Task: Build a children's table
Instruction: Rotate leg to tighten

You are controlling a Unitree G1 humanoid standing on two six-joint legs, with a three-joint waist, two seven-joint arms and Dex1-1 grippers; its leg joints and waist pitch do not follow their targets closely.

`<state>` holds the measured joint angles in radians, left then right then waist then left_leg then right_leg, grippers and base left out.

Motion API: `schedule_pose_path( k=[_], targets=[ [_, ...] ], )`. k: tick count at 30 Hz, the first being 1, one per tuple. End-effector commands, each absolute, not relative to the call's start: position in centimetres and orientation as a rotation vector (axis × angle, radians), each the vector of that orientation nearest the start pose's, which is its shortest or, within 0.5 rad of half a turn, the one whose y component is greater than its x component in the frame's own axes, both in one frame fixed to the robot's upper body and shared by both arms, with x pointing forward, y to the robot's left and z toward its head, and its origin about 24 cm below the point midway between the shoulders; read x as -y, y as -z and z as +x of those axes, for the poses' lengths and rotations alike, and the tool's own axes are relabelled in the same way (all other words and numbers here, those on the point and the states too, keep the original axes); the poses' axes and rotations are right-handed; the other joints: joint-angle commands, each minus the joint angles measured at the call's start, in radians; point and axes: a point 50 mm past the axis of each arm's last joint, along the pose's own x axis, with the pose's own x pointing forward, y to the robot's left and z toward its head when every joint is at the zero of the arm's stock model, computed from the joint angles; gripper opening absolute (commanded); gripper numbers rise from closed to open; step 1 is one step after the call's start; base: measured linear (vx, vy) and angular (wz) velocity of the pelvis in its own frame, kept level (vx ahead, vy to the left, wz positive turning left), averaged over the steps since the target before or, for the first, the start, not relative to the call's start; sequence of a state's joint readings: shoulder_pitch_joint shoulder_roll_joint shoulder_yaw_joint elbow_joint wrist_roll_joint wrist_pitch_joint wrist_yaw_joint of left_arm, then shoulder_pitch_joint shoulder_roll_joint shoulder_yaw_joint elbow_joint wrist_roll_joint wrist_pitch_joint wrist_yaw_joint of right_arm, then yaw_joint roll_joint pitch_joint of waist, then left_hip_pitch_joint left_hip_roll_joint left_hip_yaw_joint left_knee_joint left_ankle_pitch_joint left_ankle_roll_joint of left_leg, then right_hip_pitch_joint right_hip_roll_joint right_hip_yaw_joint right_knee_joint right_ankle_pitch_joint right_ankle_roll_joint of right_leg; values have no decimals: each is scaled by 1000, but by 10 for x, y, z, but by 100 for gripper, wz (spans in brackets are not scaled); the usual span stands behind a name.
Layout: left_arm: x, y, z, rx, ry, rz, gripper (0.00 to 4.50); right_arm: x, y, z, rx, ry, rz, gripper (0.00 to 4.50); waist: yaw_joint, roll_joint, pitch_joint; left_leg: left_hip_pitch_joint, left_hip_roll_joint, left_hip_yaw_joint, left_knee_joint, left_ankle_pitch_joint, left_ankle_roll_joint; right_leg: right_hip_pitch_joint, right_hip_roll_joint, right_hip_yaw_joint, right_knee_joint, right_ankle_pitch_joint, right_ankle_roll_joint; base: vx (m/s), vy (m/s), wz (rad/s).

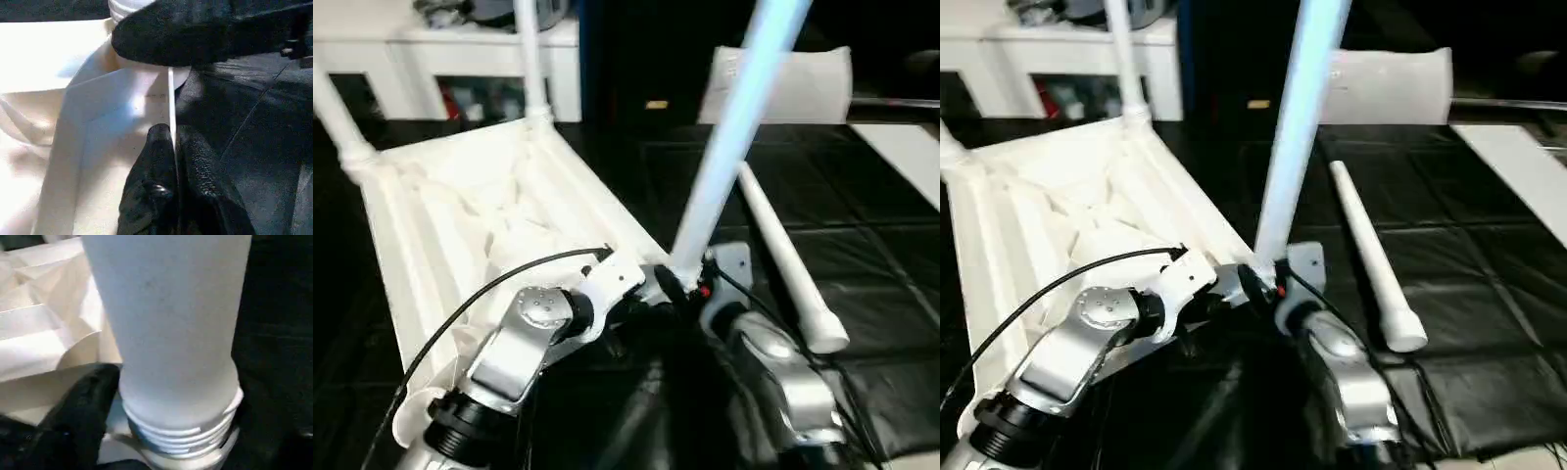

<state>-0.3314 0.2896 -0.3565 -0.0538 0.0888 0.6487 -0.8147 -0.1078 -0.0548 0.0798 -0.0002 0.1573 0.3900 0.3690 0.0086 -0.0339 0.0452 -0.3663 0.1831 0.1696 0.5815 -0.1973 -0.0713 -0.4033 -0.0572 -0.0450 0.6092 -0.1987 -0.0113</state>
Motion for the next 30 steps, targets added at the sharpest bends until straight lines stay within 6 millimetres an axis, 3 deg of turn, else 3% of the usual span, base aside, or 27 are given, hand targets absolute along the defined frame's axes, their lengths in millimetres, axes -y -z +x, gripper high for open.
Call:
schedule_pose_path(
  k=[1, 5, 9, 11, 15, 20, 21, 24, 25, 28, 30],
  targets=[
    [-103, -58, 277, -485, 1052, 414, 0, 121, -34, 257, -278, -553, 110, 408, 10, 5, -49, 1, 40, -11, -66, -142, 49, 54, -71, 49, -73, -93, -185, 0, 0, 0],
    [-115, -57, 280, -487, 1118, 446, 0, 141, -39, 251, -252, -615, 87, 445, 24, 1, -43, 5, 44, -12, -70, -208, 39, 49, -74, 50, -84, -237, -152, 0, 0, 0],
    [-122, -59, 280, -459, 1241, 497, 0, 161, -48, 243, -232, -773, 5, 445, 29, -2, -43, 7, 45, -14, -70, -232, 32, 46, -76, 49, -88, -285, -142, 0, 0, 0],
    [-124, -59, 280, -457, 1282, 519, 0, 167, -53, 241, -229, -830, -10, 445, 34, -2, -45, 7, 45, -11, -67, -212, 45, 47, -74, 51, -83, -230, -148, 0, 0, 0],
    [-130, -59, 279, -455, 1447, 569, 0, 174, -63, 243, -252, -1011, -55, 445, 43, 0, -47, 9, 45, -10, -63, -194, 62, 48, -77, 48, -81, -215, -164, 0, 0, 0],
    [-129, -57, 275, -476, 1594, 600, 0, 171, -66, 253, -279, -1143, -127, 445, 57, 1, -53, 17, 51, -6, -59, -144, 57, 47, -78, 47, -63, -107, -222, 0, 0, 0],
    [-128, -57, 275, -476, 1614, 609, 0, 170, -67, 255, -282, -1163, -137, 445, 60, -2, -54, 16, 50, -5, -57, -135, 61, 49, -77, 46, -60, -89, -230, 0, 0, 0],
    [-126, -56, 275, -465, 1680, 644, 0, 165, -67, 258, -288, -1247, -155, 445, 70, -11, -56, 17, 49, -2, -54, -121, 68, 51, -80, 46, -57, -73, -234, 0, 0, 0],
    [-125, -56, 275, -464, 1686, 649, 0, 164, -67, 259, -289, -1254, -156, 445, 75, -7, -56, 17, 49, -2, -55, -120, 68, 51, -81, 46, -57, -81, -233, 0, 0, 0],
    [-122, -56, 276, -460, 1724, 647, 0, 159, -63, 258, -310, -1334, -186, 445, 78, -13, -56, 15, 51, -2, -55, -120, 61, 52, -82, 45, -56, -87, -229, 0, 0, 0],
    [-120, -56, 276, -459, 1741, 666, 0, 157, -60, 257, -324, -1381, -205, 445, 80, -9, -56, 16, 52, -3, -55, -130, 56, 51, -84, 45, -57, -106, -228, 0, 0, 0]
  ],
)
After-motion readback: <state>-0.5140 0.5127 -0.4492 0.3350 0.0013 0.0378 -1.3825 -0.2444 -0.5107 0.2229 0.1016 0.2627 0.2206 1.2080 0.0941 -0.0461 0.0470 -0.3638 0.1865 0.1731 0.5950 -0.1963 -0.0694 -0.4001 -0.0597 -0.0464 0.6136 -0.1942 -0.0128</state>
